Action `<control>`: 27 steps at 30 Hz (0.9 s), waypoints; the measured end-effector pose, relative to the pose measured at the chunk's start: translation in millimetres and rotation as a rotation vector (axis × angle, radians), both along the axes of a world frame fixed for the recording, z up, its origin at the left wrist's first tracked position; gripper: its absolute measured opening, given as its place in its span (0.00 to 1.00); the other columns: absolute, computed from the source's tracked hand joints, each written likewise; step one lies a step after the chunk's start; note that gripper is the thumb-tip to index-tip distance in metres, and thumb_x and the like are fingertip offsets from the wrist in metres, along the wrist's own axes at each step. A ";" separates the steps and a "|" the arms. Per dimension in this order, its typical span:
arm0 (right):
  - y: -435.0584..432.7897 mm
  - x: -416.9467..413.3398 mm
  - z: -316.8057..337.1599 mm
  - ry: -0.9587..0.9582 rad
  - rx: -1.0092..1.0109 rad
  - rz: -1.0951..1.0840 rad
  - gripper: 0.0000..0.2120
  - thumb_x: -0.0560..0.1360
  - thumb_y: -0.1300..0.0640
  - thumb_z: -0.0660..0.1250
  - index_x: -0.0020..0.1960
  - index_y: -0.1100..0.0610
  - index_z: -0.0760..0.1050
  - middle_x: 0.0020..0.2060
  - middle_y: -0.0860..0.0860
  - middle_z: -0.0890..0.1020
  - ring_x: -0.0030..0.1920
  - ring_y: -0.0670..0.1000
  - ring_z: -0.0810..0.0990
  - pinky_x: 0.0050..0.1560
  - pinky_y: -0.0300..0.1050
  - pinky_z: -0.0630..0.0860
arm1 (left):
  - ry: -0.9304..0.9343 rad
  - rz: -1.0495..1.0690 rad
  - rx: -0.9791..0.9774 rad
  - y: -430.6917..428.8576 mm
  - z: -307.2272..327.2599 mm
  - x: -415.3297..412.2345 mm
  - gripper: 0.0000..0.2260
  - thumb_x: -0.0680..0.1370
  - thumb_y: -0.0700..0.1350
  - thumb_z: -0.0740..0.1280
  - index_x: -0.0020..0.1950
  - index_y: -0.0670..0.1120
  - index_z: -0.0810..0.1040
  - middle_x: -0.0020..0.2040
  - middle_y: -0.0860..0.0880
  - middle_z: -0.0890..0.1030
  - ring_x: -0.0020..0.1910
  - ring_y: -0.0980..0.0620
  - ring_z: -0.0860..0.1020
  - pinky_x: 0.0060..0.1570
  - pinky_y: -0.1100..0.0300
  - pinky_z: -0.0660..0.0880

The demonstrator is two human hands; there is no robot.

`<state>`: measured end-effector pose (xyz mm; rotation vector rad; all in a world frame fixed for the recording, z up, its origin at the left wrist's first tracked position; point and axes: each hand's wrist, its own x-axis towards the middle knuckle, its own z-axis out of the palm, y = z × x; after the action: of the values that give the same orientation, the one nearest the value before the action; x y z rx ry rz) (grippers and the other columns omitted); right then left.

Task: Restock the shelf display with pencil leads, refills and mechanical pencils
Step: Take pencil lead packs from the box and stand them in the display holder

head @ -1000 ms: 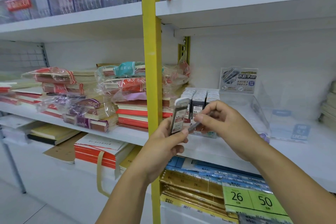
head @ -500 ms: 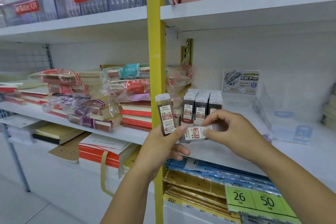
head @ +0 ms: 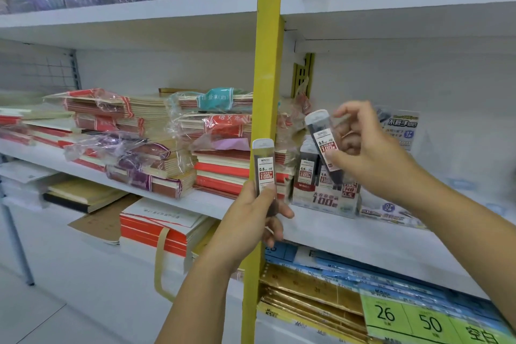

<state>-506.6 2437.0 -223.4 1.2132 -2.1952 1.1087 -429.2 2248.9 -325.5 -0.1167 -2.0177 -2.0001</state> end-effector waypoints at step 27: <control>-29.1 -55.8 -14.8 0.360 0.273 -0.431 0.11 0.74 0.43 0.68 0.53 0.47 0.78 0.47 0.47 0.72 0.56 0.51 0.68 0.49 0.46 0.65 | 0.007 0.033 -0.040 -8.6 4.0 9.1 0.07 0.84 0.53 0.59 0.60 0.57 0.72 0.46 0.48 0.86 0.33 0.51 0.82 0.30 0.62 0.76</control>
<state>-562.5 2407.9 -238.2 0.8874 -2.2159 0.3955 -420.1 2240.3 -321.6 -0.0985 -2.0422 -1.9373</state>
